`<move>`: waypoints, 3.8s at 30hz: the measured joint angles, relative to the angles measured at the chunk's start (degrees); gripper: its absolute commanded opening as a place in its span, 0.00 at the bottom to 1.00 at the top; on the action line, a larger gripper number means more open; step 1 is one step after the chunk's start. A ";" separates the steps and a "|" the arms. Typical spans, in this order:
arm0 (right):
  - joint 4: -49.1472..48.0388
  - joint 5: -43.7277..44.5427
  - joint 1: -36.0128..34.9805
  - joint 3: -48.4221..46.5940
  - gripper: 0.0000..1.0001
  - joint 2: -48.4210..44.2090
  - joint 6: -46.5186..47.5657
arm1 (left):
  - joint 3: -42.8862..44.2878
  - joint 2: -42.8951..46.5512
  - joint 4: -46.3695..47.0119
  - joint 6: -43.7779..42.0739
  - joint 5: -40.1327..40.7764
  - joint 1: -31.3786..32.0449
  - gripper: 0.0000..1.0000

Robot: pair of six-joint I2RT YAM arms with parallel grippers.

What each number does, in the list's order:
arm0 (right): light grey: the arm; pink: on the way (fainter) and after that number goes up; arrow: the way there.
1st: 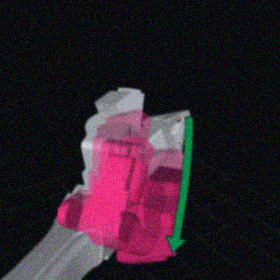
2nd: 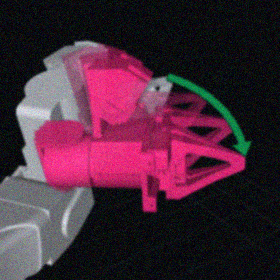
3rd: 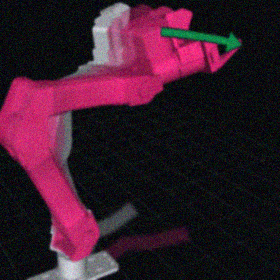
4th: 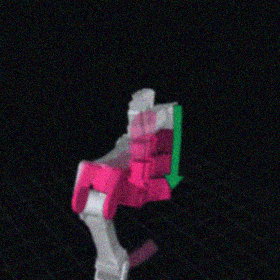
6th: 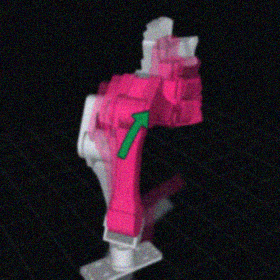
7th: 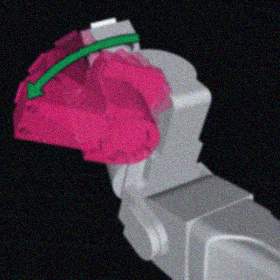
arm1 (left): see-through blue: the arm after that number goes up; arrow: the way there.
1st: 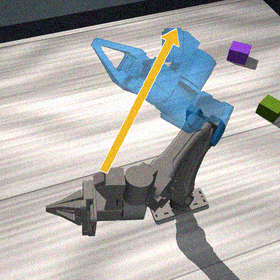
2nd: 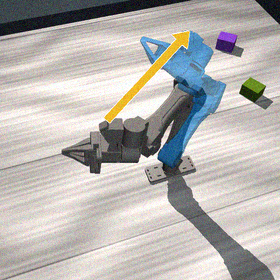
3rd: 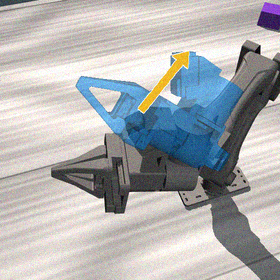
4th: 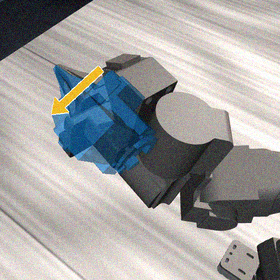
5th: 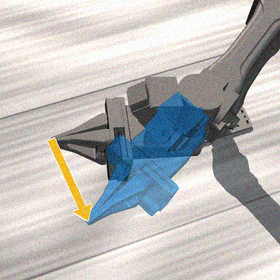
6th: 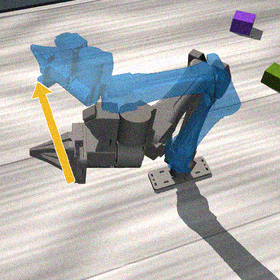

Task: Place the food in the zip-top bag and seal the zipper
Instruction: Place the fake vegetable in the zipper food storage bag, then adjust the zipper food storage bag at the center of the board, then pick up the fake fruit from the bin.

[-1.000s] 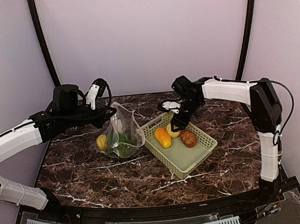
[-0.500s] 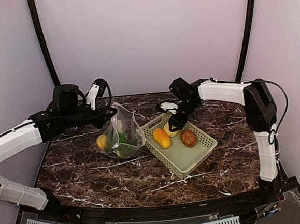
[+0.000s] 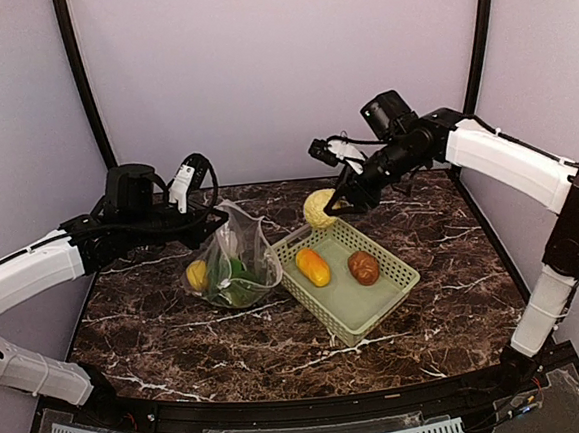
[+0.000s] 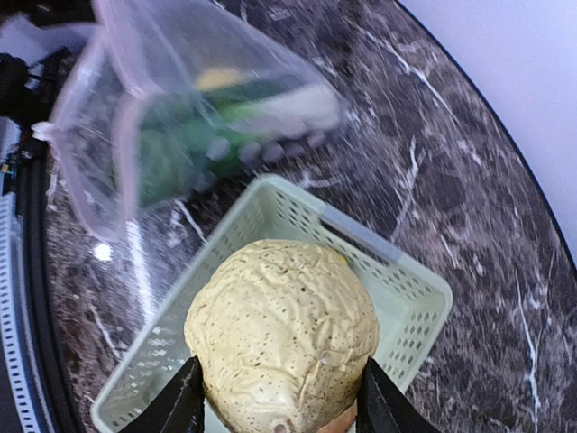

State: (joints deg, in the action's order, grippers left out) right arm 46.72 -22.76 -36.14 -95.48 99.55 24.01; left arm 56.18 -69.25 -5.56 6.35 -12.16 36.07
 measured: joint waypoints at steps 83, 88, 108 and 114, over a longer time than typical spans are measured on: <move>6.16 10.34 -28.37 -24.72 0.00 17.64 13.84 | -0.50 2.19 -0.50 1.84 -2.21 -1.46 0.01; 4.92 12.57 -29.53 -26.43 0.00 17.55 13.86 | -0.04 2.64 -0.57 1.73 -1.55 -1.46 0.01; 5.05 8.87 -28.17 -17.11 0.47 8.85 11.91 | -0.85 4.70 -0.11 1.36 -1.99 -1.75 0.01; 3.08 7.32 -23.74 -10.51 0.47 1.97 11.21 | -0.83 4.33 -0.26 1.25 -1.86 -1.75 0.01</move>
State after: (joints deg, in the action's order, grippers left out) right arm 49.80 -15.44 -59.88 -106.00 101.51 35.22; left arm 55.35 -64.93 -5.82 7.60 -14.02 34.33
